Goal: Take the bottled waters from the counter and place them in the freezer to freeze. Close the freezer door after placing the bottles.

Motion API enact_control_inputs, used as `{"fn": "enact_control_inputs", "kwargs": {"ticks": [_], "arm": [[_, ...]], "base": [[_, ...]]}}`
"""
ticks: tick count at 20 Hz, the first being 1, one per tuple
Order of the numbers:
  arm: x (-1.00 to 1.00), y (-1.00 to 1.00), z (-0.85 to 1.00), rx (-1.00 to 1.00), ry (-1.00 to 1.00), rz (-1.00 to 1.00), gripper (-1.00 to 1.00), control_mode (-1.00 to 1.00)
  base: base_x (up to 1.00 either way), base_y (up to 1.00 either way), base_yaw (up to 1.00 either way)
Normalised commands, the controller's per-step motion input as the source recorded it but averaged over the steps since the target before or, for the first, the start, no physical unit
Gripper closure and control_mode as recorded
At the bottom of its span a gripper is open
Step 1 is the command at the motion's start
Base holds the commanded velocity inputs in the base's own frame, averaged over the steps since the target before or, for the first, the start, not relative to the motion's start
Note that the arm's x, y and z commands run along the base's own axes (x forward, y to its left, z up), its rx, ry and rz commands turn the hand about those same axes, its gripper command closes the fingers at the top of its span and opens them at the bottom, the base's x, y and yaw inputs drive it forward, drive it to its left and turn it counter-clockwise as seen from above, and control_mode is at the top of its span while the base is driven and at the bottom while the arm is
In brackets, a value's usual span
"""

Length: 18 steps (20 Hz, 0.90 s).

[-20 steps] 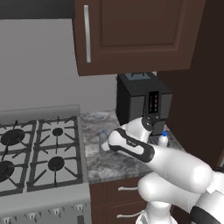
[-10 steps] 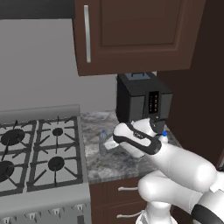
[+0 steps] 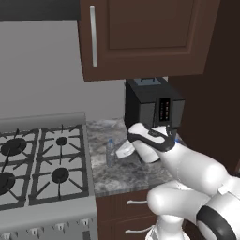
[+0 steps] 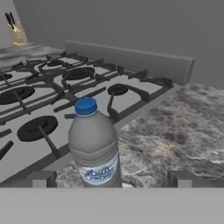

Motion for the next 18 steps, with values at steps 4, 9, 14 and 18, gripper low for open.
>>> {"fn": "enact_control_inputs", "kwargs": {"ticks": [4,9,14,18], "arm": [[0.03,0.00,-0.05,0.00,-0.03,0.10,-1.00,-1.00],[0.00,0.00,0.00,-0.01,-0.09,0.11,-1.00,-1.00],[0.00,0.00,-0.01,0.00,-0.10,0.10,-1.00,-1.00],[0.00,0.00,-0.02,0.00,-0.04,0.08,-1.00,-1.00]], "base": [[0.00,0.00,0.00],[0.00,0.00,0.00],[0.00,0.00,0.00],[0.00,0.00,0.00]]}}
